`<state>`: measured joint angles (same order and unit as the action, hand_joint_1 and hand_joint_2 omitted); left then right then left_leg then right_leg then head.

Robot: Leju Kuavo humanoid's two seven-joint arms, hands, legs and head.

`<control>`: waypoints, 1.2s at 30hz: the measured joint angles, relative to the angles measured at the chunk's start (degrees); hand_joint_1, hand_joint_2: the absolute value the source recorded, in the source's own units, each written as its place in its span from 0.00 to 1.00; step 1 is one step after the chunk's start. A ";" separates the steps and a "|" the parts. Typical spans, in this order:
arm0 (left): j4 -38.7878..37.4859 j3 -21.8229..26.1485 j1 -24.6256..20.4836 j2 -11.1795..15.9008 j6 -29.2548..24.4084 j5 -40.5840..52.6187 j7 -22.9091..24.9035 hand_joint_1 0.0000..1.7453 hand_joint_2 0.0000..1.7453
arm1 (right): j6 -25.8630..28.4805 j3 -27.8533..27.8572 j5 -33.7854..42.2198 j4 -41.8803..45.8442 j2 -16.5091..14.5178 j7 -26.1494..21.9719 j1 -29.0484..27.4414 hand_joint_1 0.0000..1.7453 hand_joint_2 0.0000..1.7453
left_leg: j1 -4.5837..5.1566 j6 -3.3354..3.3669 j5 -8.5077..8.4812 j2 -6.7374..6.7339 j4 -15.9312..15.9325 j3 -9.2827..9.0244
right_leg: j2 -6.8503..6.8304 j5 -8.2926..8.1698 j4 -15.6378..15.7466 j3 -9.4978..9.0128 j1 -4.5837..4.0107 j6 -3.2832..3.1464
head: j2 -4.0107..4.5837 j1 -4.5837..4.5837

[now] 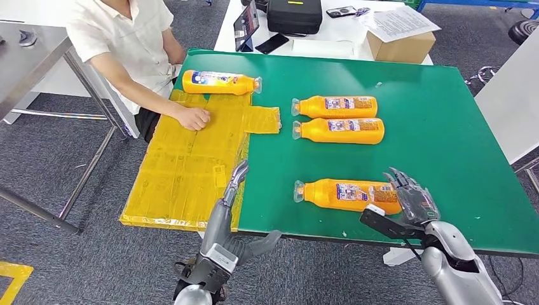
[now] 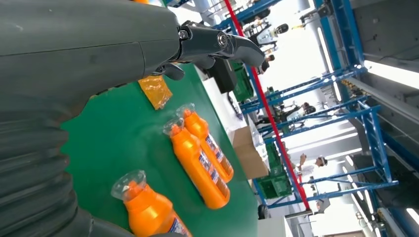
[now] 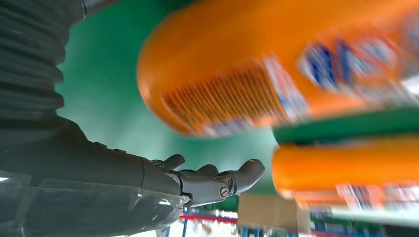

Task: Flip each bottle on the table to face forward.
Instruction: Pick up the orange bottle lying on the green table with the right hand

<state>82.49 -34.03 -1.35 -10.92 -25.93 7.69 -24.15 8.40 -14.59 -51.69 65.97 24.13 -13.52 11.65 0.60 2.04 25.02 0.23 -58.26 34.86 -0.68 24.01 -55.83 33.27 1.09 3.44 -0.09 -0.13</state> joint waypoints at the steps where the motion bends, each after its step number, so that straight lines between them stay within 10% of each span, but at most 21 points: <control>1: 0.00 -0.04 0.00 0.02 0.17 -0.04 0.21 0.00 1.00 | -1.14 -0.41 0.08 -0.33 0.51 0.29 0.10 0.00 1.00 | 0.00 0.00 0.00 0.01 0.00 0.01 | 0.00 0.00 0.00 0.00 0.00 0.00 | 0.00 0.00; 12: 0.00 -0.62 -0.49 0.15 2.22 -0.57 1.40 0.00 1.00 | -8.73 -4.76 3.74 -5.11 3.91 0.76 4.56 0.00 1.00 | 0.02 0.01 -0.01 -0.02 0.00 -0.03 | 0.01 -0.01 0.00 -0.04 0.01 0.01 | 0.00 0.00; 36: -0.17 -2.03 -1.60 0.03 2.53 -0.78 1.03 0.00 1.00 | -8.23 -15.31 7.05 -13.53 0.17 -0.90 17.08 0.00 1.00 | 0.01 0.01 -0.02 -0.01 0.00 -0.03 | 0.00 -0.01 -0.03 -0.05 0.01 0.01 | 0.00 -0.01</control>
<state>82.31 -36.06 -2.95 -10.88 -23.39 6.91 -23.11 0.17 -29.89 -44.63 52.44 24.30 -14.43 28.73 0.61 2.05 25.01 0.22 -58.26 34.83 -0.68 24.00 -55.87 33.23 1.10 3.45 -0.09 -0.13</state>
